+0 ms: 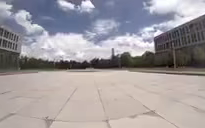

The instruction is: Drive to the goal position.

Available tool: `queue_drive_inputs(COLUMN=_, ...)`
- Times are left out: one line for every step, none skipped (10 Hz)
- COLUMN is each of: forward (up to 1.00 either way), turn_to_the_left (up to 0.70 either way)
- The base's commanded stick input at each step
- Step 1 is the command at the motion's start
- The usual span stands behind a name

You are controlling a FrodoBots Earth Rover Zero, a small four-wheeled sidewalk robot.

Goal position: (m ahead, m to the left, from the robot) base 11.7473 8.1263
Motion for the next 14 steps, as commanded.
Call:
queue_drive_inputs(forward=0.70, turn_to_the_left=0.00)
queue_drive_inputs(forward=0.70, turn_to_the_left=0.00)
queue_drive_inputs(forward=0.70, turn_to_the_left=0.00)
queue_drive_inputs(forward=0.70, turn_to_the_left=0.00)
queue_drive_inputs(forward=0.70, turn_to_the_left=0.00)
queue_drive_inputs(forward=0.70, turn_to_the_left=0.00)
queue_drive_inputs(forward=0.70, turn_to_the_left=0.00)
queue_drive_inputs(forward=0.70, turn_to_the_left=0.00)
queue_drive_inputs(forward=0.70, turn_to_the_left=0.00)
queue_drive_inputs(forward=0.70, turn_to_the_left=0.00)
queue_drive_inputs(forward=0.70, turn_to_the_left=0.00)
queue_drive_inputs(forward=0.70, turn_to_the_left=0.00)
queue_drive_inputs(forward=0.70, turn_to_the_left=0.00)
queue_drive_inputs(forward=0.70, turn_to_the_left=0.00)
